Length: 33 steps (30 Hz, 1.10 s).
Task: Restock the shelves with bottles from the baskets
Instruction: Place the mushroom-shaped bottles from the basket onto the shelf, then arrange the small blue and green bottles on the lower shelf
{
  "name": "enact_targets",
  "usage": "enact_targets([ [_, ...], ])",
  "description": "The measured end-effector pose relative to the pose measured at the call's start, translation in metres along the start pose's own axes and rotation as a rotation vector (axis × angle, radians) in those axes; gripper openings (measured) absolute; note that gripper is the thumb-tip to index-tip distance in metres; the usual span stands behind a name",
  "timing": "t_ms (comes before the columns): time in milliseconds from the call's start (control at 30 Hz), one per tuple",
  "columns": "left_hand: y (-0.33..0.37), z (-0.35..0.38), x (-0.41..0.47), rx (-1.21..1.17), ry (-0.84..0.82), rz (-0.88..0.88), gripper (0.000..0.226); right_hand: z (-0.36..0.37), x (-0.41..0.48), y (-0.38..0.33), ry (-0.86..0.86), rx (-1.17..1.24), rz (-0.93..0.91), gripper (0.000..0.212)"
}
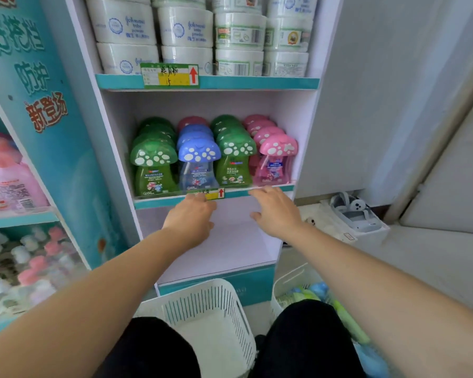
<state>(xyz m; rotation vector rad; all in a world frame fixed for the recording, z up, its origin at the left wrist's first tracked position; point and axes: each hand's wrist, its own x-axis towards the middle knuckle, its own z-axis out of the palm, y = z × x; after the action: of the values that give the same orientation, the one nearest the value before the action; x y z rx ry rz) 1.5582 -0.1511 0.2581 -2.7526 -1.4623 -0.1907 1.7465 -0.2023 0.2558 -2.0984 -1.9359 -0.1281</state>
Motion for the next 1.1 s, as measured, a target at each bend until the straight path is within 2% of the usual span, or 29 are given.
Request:
enact_targets([
  [367, 0.059, 0.073, 0.045, -0.099, -0.177, 0.140, 0.037, 0.050, -0.020, 0.067, -0.179, -0.012, 0.192, 0.043],
  [567, 0.090, 0.120, 0.073, -0.139, -0.298, 0.189, 0.036, 0.086, -0.036, 0.113, -0.260, 0.011, 0.296, 0.032],
  [767, 0.127, 0.173, 0.095, -0.156, -0.422, 0.287, 0.037, 0.120, -0.062, 0.157, -0.352, 0.035, 0.434, 0.040],
  [1100, 0.190, 0.268, 0.102, -0.167, -0.618, 0.420, 0.040, 0.195, -0.117, 0.212, -0.540, 0.094, 0.605, 0.036],
])
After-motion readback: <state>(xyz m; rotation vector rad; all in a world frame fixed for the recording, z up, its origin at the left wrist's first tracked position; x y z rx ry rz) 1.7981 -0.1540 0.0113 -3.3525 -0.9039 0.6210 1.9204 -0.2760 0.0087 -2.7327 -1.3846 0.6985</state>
